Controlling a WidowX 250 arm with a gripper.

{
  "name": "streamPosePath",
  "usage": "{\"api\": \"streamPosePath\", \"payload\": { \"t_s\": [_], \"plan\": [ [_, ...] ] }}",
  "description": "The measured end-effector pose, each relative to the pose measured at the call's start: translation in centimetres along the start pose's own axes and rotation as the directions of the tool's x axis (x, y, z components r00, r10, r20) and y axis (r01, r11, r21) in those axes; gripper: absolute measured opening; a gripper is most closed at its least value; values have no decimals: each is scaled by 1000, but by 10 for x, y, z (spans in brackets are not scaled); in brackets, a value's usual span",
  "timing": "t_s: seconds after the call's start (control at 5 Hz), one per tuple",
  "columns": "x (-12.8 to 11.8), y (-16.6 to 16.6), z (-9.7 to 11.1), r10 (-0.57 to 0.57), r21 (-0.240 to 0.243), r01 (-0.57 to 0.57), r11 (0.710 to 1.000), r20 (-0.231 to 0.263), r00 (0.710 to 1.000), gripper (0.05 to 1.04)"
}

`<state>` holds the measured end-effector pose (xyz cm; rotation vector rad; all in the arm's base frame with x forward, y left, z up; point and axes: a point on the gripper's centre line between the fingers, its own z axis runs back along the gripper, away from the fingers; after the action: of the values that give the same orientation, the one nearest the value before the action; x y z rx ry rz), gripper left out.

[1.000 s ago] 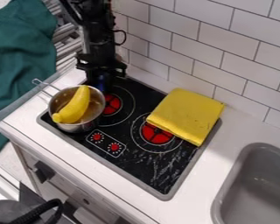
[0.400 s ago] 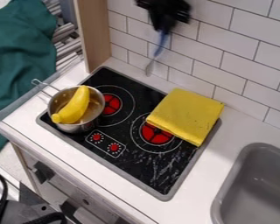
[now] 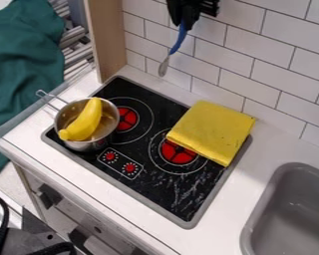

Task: Moved the spoon to the right side of the burner

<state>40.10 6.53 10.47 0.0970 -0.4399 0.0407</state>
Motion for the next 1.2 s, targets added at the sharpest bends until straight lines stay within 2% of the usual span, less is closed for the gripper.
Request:
{"api": "streamPosePath", "payload": {
  "t_s": [0.2,0.4,0.8,1.2],
  "plan": [
    [-3,-2,0,-1,-6,1,1000,-21,1000,167],
    [-9,-13,2,-17,-34,16,999,-28,999,167],
    [-16,-50,5,-81,-67,76,995,-78,994,167],
    [-20,-76,31,-41,-128,35,991,-42,998,167]
  ]
}}
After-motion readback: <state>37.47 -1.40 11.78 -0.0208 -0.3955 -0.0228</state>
